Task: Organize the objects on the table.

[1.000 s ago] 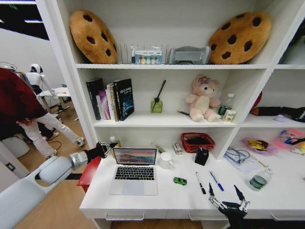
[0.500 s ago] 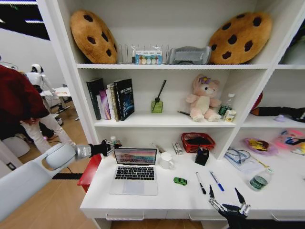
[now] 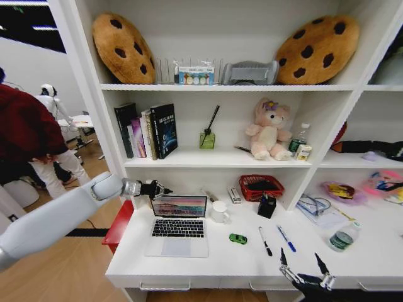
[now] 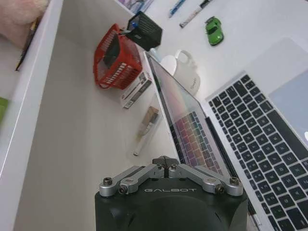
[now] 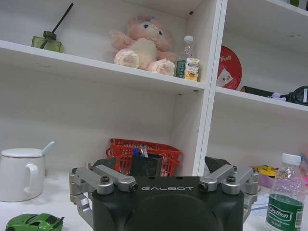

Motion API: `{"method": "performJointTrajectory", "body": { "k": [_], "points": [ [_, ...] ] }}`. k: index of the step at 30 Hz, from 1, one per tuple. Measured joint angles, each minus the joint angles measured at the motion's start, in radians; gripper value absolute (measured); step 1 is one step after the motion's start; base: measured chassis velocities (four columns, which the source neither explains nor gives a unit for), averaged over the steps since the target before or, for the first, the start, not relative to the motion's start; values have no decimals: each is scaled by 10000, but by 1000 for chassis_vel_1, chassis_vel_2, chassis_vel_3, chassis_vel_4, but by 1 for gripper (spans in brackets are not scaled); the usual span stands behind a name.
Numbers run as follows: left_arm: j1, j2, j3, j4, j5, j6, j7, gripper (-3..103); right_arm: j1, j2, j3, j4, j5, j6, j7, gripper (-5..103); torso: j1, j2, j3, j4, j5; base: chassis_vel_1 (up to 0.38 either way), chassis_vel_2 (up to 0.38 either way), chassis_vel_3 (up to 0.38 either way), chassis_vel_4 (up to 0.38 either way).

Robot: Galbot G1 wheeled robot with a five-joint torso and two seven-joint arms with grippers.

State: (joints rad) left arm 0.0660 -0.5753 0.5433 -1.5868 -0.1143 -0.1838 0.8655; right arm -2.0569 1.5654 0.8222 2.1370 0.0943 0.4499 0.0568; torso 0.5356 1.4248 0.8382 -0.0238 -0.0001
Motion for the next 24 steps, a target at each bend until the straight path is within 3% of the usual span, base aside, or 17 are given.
{"method": "performJointTrajectory", "body": {
  "k": [5,12,20,22,23,24],
  "points": [
    [-331,100,187,-196,93,-319,1149,0,57,-1,44,-26,81,-38,20,100,-1,0,0,3,-3,0,0,0,0],
    [-144,621,208,-1300,162,-209,1725,0,108,-14,36,13,220,-223,35,100,-2,1,-1,1,-1,0,0,0,0],
    [1782,1530,-716,-2645,386,-264,1828,0,169,-24,-6,135,241,-398,51,100,-2,1,-1,0,0,0,0,0,0],
    [3016,1789,-1623,-2825,652,-359,1835,0,157,-14,-16,138,249,-403,65,100,-2,1,-1,0,2,0,0,0,0],
    [3016,1789,-1623,-2825,652,-359,1835,0,157,-14,-16,138,249,-403,65,100,-2,1,-1,0,2,0,0,0,0],
    [4021,1924,-2334,-2949,849,-450,1812,0,138,-10,-18,138,269,-404,82,100,-2,1,-1,0,0,0,0,0,0]
  ]
}}
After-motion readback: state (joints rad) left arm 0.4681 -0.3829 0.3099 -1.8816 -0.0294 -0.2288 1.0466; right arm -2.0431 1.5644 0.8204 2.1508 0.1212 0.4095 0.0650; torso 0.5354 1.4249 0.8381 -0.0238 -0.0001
